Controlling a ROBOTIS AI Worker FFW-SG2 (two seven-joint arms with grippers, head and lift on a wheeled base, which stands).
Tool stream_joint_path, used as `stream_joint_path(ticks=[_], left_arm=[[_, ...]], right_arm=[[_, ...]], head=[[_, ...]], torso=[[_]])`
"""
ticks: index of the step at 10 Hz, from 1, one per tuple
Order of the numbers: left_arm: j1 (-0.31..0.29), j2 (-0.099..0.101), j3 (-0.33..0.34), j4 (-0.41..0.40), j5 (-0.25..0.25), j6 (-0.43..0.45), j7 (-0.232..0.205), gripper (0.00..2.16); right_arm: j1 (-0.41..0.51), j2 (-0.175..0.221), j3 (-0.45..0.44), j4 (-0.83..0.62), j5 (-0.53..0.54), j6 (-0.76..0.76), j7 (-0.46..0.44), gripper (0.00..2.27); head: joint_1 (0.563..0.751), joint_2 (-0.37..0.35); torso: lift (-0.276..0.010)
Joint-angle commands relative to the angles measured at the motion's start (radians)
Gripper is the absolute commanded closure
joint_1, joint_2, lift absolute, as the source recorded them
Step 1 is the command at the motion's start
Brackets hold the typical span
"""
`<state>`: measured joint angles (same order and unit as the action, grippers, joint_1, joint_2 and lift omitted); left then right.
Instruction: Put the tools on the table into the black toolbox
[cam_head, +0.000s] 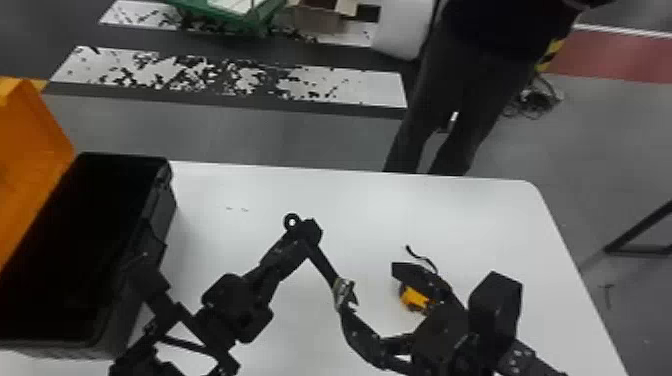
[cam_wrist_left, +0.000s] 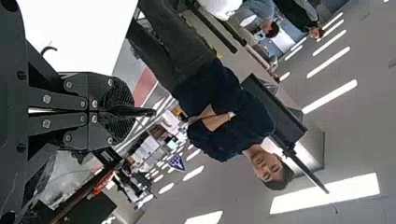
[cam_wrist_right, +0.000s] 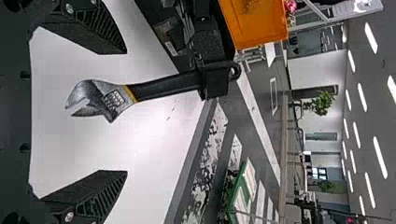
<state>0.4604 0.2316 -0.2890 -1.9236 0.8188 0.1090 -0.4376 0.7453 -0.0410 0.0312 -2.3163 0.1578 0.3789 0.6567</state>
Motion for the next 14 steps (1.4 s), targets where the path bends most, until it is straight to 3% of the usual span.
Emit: stream_joint_path(ticks=[1, 4, 7, 9, 12, 14], left_arm=[[0.014, 0.0, 0.028, -0.008, -0.018, -0.015, 0.005, 2.12], [0.083, 0.0, 0.139, -0.08, -0.11, -0.122, 0.033, 2.12], [0.144, -0.002, 0.252, -0.144, -0.122, -0.223, 0.049, 2.12], [0.159, -0.003, 0.289, -0.147, -0.144, -0.285, 0.065, 2.12], [0.164, -0.008, 0.303, -0.118, -0.219, -0.401, 0.099, 2.12], [0.164, -0.011, 0.303, -0.091, -0.276, -0.472, 0.134, 2.12]], right_arm=[[0.016, 0.001, -0.053, -0.009, -0.052, -0.002, 0.001, 0.05], [0.034, 0.024, -0.171, 0.0, -0.153, -0.005, 0.066, 0.05], [0.034, 0.042, -0.28, 0.043, -0.244, -0.048, 0.135, 0.06], [0.028, 0.042, -0.343, 0.137, -0.325, -0.266, 0.165, 0.06], [0.003, 0.042, -0.409, 0.354, -0.455, -0.72, 0.228, 0.06], [-0.006, 0.042, -0.433, 0.431, -0.488, -0.834, 0.242, 0.06]], head=[[0.695, -0.128], [0.695, -0.127], [0.695, -0.051], [0.695, -0.027], [0.695, -0.042], [0.695, -0.061]], torso=[[-0.039], [-0.039], [-0.039], [-0.039], [-0.039], [-0.039]])
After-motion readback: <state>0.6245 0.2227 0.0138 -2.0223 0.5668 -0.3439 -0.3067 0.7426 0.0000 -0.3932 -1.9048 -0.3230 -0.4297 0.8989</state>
